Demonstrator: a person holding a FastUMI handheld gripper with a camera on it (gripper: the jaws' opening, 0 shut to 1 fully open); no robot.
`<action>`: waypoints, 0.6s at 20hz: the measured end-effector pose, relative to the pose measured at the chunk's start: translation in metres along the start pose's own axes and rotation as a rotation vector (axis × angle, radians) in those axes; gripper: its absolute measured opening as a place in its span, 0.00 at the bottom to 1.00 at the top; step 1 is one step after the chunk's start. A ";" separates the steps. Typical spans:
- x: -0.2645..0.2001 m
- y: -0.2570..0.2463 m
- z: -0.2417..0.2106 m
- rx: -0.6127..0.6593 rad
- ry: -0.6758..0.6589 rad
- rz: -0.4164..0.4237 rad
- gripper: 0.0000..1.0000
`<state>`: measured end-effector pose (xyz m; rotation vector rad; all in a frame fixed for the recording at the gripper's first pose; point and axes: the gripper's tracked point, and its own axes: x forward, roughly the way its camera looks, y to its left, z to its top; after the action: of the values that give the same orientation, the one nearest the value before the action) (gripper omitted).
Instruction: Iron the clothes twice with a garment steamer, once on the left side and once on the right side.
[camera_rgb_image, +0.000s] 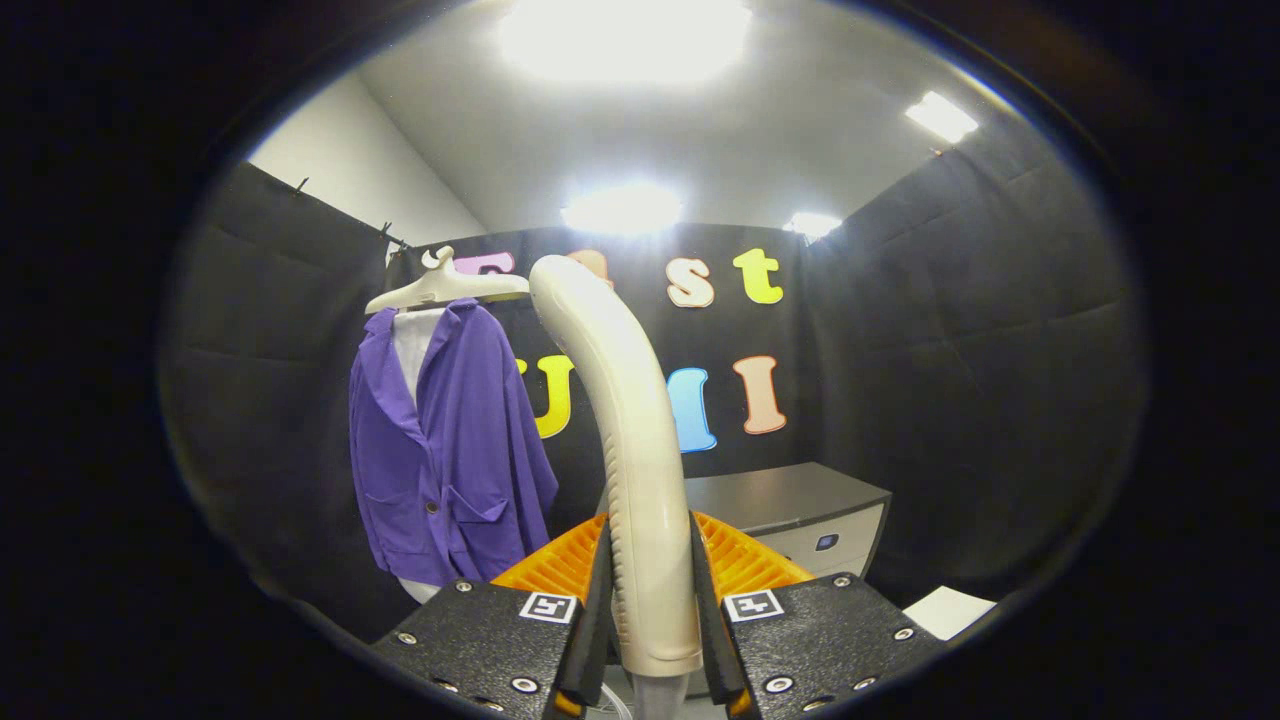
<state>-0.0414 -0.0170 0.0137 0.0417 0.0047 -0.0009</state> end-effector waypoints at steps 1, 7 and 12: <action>-0.002 -0.002 -0.007 0.004 0.004 -0.002 0.39; -0.008 -0.011 -0.042 -0.029 0.074 0.011 0.39; -0.005 -0.011 -0.054 -0.020 0.105 0.028 0.40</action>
<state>-0.0467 -0.0256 -0.0411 0.0215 0.1093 0.0299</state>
